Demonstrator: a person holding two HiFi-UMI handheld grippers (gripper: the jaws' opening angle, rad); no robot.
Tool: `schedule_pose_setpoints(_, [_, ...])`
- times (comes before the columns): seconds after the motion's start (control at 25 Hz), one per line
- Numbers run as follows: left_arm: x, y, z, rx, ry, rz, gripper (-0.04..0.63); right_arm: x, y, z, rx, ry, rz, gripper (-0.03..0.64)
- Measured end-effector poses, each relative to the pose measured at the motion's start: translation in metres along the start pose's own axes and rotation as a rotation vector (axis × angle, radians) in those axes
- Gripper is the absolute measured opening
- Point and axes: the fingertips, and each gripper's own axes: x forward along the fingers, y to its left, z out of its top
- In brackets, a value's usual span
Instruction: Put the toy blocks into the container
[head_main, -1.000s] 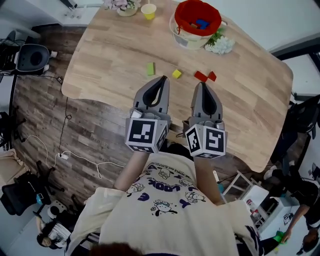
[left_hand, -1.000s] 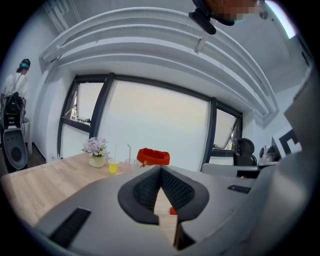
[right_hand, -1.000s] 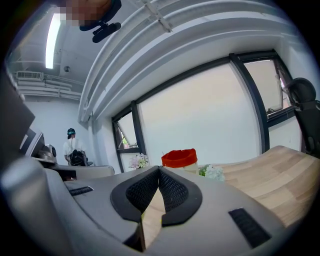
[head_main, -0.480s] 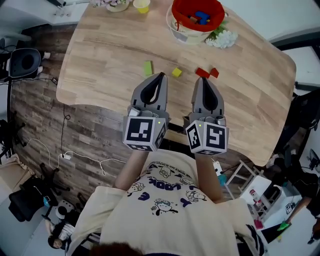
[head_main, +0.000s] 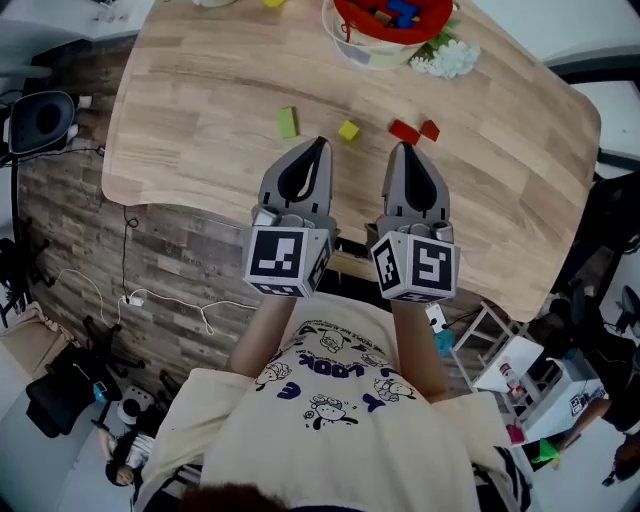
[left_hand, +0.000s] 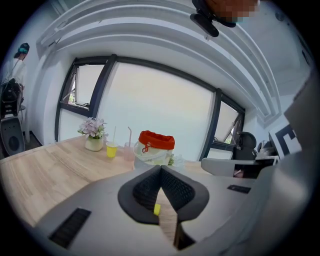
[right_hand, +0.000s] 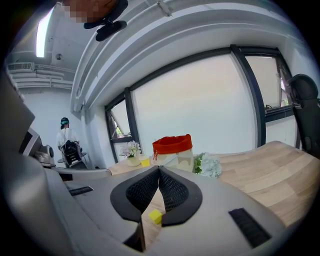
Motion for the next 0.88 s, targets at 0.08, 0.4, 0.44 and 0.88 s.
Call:
schedule_pose_setpoints(0.08, [0.004,0.001,-0.003,-0.004,0.011,0.008,0.026,0.005,0.001,-0.003,-0.004,0.011,0.016,-0.005])
schedule_pose_setpoints(0.4, [0.016,0.008,-0.016,-0.026,0.045,0.044,0.026,0.023,0.007,-0.027,-0.012,0.091,0.081,-0.002])
schedule_pose_setpoints(0.44, [0.017,0.008,-0.018,-0.027,0.049,0.046,0.026,0.025,0.007,-0.029,-0.011,0.098,0.09,0.0])
schedule_pose_setpoints(0.88, [0.03,0.021,-0.041,-0.061,0.104,0.08,0.026,0.048,0.012,-0.056,0.002,0.161,0.156,0.021])
